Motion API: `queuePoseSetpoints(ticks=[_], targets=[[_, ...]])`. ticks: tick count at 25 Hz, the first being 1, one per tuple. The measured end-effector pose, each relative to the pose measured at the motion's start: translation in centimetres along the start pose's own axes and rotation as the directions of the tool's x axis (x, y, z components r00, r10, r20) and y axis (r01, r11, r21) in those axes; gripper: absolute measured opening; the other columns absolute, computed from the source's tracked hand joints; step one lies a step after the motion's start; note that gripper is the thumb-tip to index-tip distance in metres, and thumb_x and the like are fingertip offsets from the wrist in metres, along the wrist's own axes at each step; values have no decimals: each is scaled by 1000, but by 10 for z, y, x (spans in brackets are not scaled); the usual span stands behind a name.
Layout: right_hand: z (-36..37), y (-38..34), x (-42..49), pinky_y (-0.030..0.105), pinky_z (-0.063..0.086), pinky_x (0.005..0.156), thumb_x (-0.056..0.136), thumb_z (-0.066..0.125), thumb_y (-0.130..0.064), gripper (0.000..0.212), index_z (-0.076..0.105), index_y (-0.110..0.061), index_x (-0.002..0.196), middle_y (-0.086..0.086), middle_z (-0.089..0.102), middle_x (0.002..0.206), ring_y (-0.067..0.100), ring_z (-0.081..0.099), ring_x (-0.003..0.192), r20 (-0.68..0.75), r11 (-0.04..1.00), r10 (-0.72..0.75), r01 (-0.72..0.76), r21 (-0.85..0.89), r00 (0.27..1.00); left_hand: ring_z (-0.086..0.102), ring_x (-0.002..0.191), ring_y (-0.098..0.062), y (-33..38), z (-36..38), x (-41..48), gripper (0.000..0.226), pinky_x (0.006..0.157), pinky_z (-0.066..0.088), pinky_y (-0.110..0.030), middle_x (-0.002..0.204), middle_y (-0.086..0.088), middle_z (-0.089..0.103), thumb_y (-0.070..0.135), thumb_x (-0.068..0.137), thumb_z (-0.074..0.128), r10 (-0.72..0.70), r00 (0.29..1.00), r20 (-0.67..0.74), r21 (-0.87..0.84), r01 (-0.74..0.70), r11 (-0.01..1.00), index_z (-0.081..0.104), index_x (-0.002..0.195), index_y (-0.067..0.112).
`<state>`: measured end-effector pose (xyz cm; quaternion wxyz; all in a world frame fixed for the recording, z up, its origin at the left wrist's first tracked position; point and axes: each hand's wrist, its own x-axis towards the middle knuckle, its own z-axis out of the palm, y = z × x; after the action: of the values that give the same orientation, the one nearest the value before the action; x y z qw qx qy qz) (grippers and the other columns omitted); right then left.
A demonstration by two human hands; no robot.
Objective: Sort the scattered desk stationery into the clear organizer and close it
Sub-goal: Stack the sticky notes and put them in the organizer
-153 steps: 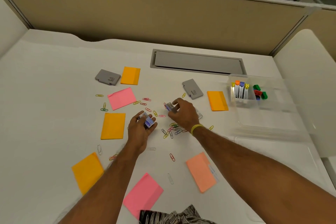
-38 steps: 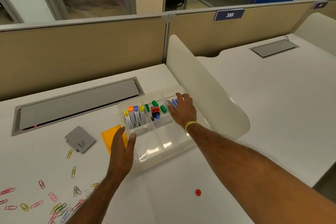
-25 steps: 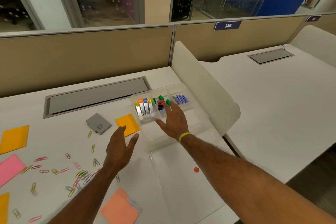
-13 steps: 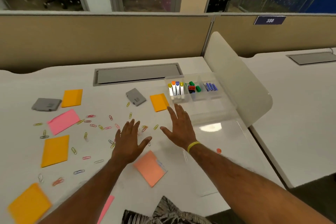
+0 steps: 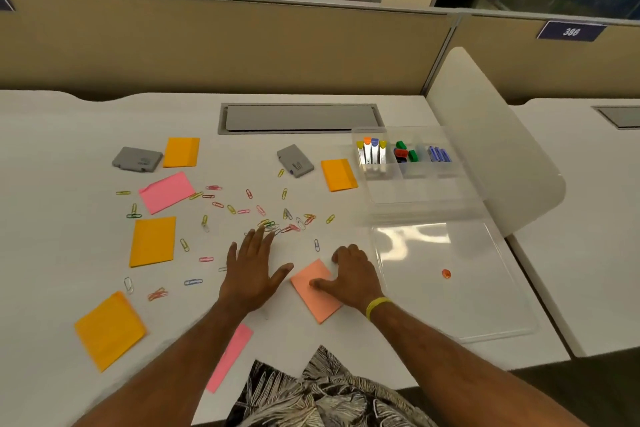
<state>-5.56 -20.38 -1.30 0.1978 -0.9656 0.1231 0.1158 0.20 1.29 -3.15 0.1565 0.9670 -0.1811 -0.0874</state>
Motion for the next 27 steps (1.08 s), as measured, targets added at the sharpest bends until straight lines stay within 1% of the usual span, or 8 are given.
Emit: queuePoseSetpoints(ticks=[4,11,15,18,21,23,25,27], targets=[[4,-12,-4,41,47,91,54,76,-70,87,49,-17,116,4,47,118,24,49,112,94,990,139,-137,-33,986,7,149,-23,-6,0,-2,102,118,5,-51,161,-5,13,83,76,-1,16,1000,-7,-16,-16,1000,20,152,18],[3,-21,2,37,48,90,57,83,-55,75,52,-17,113,4,52,116,24,53,111,145,965,249,-257,42,958,4,149,-21,-10,-1,-8,101,119,3,-49,162,-3,10,82,76,-3,29,999,-20,-21,-30,999,18,152,19],[0,-15,1,30,46,75,68,84,-27,37,55,-20,89,1,60,100,20,58,93,159,892,200,-247,379,967,21,146,-21,-15,-4,-17,83,117,17,-45,157,-3,27,72,86,23,6,991,-135,-182,-31,983,31,147,17],[-4,-19,-3,34,52,73,71,83,-16,26,62,-18,86,7,65,94,23,62,89,153,714,172,-230,661,973,37,137,-19,-18,-13,-27,63,112,29,-40,148,-2,41,54,92,49,-90,972,-215,-417,-8,909,39,142,17],[-8,-46,-9,32,54,69,79,77,-15,24,63,-12,98,11,67,102,24,63,90,246,486,145,-285,826,958,51,117,-14,-12,-27,-37,47,98,43,-34,135,-2,53,39,93,56,-313,945,-92,-761,136,634,47,134,17],[-6,-72,-14,34,56,73,82,74,-14,22,63,-9,101,12,68,104,24,64,90,346,342,68,-347,873,936,59,107,-18,-6,-40,-41,39,88,48,-34,128,-9,59,41,94,52,-339,926,167,-942,251,223,53,125,17],[3,-100,-20,33,57,73,84,72,-13,15,64,-10,96,9,69,99,23,65,89,400,281,-31,-376,883,916,62,107,-29,-6,-47,-50,37,88,53,-41,121,-13,64,41,94,51,-269,902,339,-941,319,-116,56,122,17],[12,-121,-26,33,57,73,84,72,-14,11,64,-10,92,7,69,96,22,65,90,403,251,-82,-373,893,911,62,111,-31,-11,-51,-59,33,89,54,-44,121,-11,67,32,97,48,-239,895,376,-911,310,-272,54,125,16]])
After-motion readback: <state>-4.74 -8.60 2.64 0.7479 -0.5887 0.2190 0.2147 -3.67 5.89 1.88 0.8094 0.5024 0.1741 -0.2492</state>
